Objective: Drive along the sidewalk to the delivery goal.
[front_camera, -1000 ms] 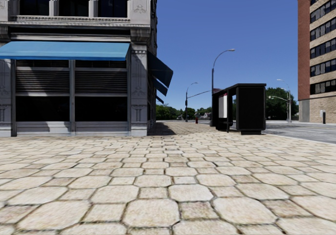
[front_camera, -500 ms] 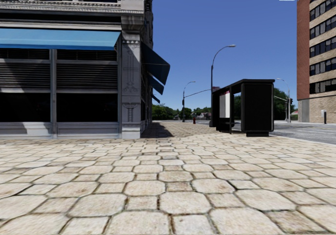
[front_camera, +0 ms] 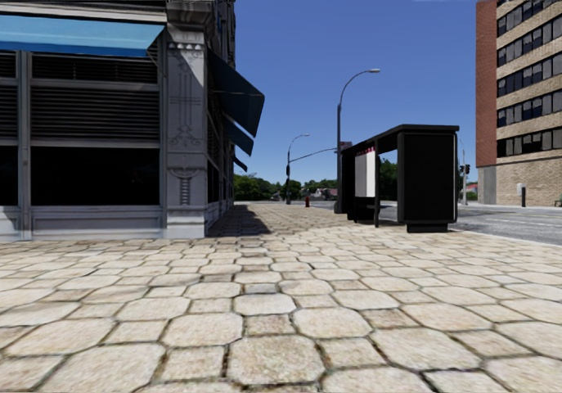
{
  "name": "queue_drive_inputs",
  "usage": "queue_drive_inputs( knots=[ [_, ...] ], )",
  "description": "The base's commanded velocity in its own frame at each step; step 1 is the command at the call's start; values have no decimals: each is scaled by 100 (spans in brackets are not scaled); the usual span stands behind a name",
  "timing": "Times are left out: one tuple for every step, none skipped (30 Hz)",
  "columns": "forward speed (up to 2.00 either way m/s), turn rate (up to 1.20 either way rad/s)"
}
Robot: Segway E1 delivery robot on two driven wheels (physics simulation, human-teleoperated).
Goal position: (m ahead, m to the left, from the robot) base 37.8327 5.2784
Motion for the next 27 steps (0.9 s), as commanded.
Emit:
queue_drive_inputs(
  knots=[
    [200, 0],
    [200, 0],
    [200, 0],
    [200, 0],
    [200, 0],
    [200, 0],
    [200, 0],
    [200, 0],
    [200, 0],
    [200, 0],
    [200, 0],
    [200, 0],
    [200, 0],
    [200, 0],
    [200, 0],
    [200, 0],
    [200, 0],
    [200, 0],
    [200, 0],
    [200, 0],
    [200, 0],
    [200, 0],
    [200, 0],
    [200, 0],
    [200, 0],
    [200, 0],
    [200, 0]
  ],
)
